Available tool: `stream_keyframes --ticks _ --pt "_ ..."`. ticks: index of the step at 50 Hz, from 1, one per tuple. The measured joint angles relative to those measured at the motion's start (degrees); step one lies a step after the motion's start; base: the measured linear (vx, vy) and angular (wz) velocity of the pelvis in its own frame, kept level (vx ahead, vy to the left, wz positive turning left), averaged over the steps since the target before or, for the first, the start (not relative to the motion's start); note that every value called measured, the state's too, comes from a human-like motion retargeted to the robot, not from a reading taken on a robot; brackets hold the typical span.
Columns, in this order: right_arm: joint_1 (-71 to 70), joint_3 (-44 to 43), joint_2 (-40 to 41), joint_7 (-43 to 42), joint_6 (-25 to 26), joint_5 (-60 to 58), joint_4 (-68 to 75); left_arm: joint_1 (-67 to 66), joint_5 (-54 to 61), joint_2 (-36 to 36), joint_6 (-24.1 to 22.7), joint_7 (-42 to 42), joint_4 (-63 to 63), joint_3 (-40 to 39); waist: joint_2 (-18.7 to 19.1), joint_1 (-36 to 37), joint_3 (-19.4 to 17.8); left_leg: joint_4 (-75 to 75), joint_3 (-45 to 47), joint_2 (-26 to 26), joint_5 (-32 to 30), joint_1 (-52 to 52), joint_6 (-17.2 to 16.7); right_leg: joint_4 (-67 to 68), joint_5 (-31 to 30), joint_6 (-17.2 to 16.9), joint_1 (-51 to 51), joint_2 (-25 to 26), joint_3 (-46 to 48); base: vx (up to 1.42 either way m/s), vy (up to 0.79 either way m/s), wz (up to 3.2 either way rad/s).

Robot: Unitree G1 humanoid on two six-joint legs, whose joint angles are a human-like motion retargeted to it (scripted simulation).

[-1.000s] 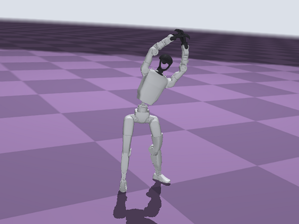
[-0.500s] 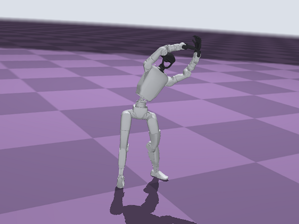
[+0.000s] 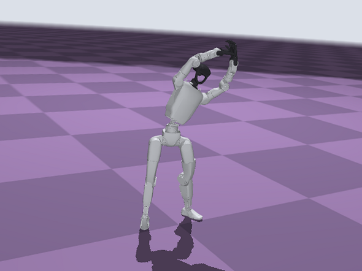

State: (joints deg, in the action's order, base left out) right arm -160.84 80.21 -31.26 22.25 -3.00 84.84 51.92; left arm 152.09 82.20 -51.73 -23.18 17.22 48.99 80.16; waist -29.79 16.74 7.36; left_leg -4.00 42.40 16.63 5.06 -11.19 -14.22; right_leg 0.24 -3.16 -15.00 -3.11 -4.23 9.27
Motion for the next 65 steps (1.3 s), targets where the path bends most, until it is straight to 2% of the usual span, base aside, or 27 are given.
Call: stream_keyframes --ticks 5,13,22,38,48,50,55,65 --pt "1.4 0.0 -3.8 0.1 0.2 1.7 0.5 0.8 -2.4 4.0 0.6 -0.6 0.3 0.1 0.5 -0.3 0.8 1.3 -2.4 -2.3 0.9 3.4 -0.3 0.5 0.5 0.0 -1.5 -3.4 1.3 -0.01 0.15 0.38" --pt "2.3 0.0 -6.8 0.6 0.8 4.0 0.0 1.5 -3.1 6.2 1.1 -1.4 0.2 0.1 6.5 -1.9 1.8 2.4 -5.1 -5.1 1.3 5.9 -0.7 0.8 0.6 0.0 -1.9 -7.0 3.0 -0.02 0.12 0.29" --pt "2.6 0.0 -9.4 1.0 0.8 4.5 -0.8 2.2 -3.2 8.0 1.1 -1.5 0.7 0.1 13.5 -4.6 2.4 2.7 -6.6 -6.2 1.3 6.1 -0.7 0.8 0.7 0.0 -0.9 -8.5 4.0 0.0 0.02 0.05" --pt "3.0 -0.2 -13.5 2.1 1.3 9.9 -0.3 5.5 -5.1 12.0 3.7 -0.5 1.4 0.1 25.7 -8.1 -0.1 3.7 -8.6 -5.2 0.7 5.9 -0.8 0.5 1.3 0.0 1.4 -8.2 6.0 0.0 -0.02 0.03" --pt "5.9 -4.7 -14.8 1.6 0.7 9.9 0.3 6.8 -6.7 14.3 6.9 0.8 2.0 0.1 33.4 -10.9 -1.1 4.4 -8.5 -3.2 0.7 5.0 -0.7 0.7 2.2 0.0 2.4 -6.5 5.9 0.01 -0.08 -0.02" --pt "7.2 -7.6 -14.8 1.1 1.5 9.8 0.2 6.7 -6.9 15.4 8.8 0.1 2.8 0.1 34.8 -12.6 -1.4 4.5 -8.2 -2.7 0.7 4.5 -0.7 0.9 2.4 0.0 2.6 -6.1 5.6 0.03 -0.08 -0.11" --pt "8.4 -5.7 -16.3 1.1 -0.7 10.7 -0.3 6.5 -8.3 15.6 8.4 1.1 1.4 0.1 38.8 -13.1 -1.3 4.3 -7.6 -2.2 0.5 4.2 -0.7 0.9 2.8 0.0 2.5 -5.6 5.1 0.01 -0.06 -0.09" --pt "12.9 -11.0 -18.0 1.5 -0.3 11.5 -0.4 6.1 -11.9 17.8 11.0 2.3 0.9 0.1 46.1 -18.3 -1.5 3.9 -6.2 -2.0 -0.3 4.3 -0.7 0.9 3.0 0.0 1.3 -5.2 3.8 0.0 -0.02 -0.04"
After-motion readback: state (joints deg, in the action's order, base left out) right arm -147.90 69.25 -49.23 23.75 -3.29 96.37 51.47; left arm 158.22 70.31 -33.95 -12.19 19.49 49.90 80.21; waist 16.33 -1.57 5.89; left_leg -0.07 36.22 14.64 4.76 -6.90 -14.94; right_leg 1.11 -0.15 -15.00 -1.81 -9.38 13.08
